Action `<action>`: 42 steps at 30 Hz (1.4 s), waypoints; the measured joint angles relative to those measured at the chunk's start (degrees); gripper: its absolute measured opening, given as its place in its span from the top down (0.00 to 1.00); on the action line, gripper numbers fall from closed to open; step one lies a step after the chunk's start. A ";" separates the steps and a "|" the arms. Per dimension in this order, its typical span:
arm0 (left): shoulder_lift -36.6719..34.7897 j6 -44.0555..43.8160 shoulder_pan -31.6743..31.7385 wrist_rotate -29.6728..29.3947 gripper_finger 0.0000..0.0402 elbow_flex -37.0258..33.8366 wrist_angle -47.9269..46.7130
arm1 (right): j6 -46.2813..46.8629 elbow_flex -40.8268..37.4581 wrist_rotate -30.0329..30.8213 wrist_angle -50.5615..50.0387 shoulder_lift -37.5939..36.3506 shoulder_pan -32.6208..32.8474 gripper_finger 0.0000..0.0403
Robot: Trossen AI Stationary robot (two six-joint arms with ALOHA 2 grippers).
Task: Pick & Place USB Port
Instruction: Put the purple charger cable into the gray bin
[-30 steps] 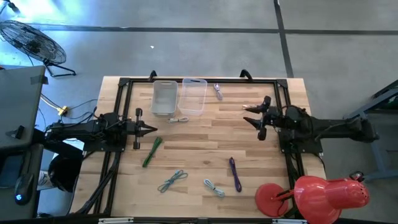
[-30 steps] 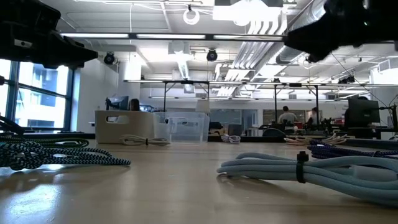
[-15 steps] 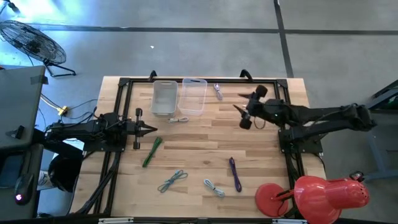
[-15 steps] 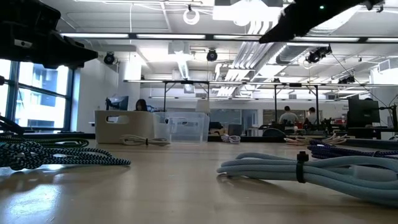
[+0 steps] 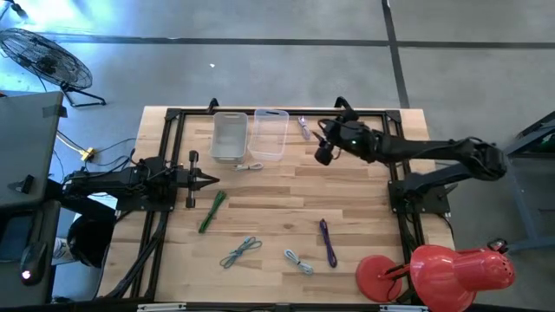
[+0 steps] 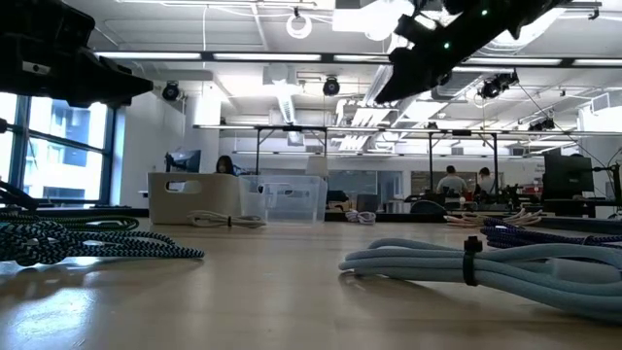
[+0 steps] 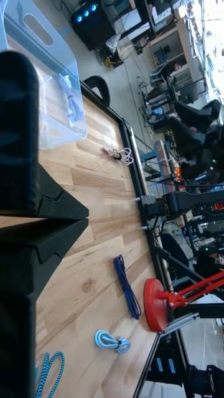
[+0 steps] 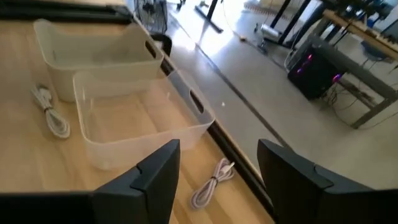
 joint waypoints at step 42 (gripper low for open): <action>1.83 -6.32 0.00 -4.02 1.00 2.29 -0.47 | 11.24 12.36 6.88 -8.41 10.88 0.87 0.45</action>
